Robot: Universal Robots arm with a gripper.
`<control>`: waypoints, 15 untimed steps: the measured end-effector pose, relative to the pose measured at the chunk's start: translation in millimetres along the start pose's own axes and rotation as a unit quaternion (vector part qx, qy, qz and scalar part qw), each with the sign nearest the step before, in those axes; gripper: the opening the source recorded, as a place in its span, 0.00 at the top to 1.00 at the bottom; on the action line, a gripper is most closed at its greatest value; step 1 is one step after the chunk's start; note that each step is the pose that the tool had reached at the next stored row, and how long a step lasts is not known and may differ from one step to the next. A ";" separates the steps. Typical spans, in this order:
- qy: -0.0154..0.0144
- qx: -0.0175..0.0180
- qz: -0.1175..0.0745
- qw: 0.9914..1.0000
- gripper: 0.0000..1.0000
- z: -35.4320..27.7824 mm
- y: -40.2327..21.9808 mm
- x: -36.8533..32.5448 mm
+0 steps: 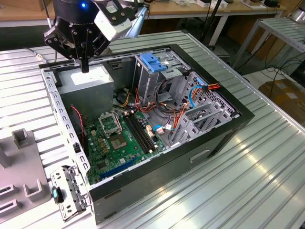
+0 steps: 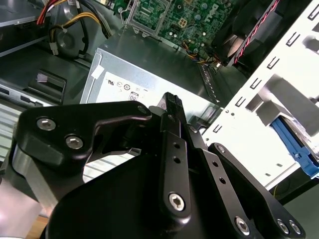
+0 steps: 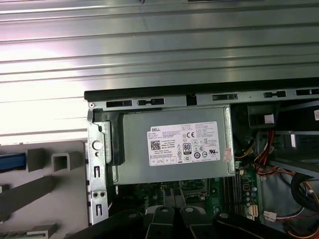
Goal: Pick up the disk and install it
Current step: 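Reach for the disk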
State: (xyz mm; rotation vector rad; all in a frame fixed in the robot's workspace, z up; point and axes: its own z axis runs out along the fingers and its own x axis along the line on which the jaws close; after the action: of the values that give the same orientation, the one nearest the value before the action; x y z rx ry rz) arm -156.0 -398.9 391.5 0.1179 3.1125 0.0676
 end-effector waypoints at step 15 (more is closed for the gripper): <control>0.000 0.000 0.000 1.000 0.89 0.1 -0.4 5.4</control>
State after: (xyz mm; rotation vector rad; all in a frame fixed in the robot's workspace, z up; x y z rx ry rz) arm -161.4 -398.9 391.3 0.1180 3.1125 0.0676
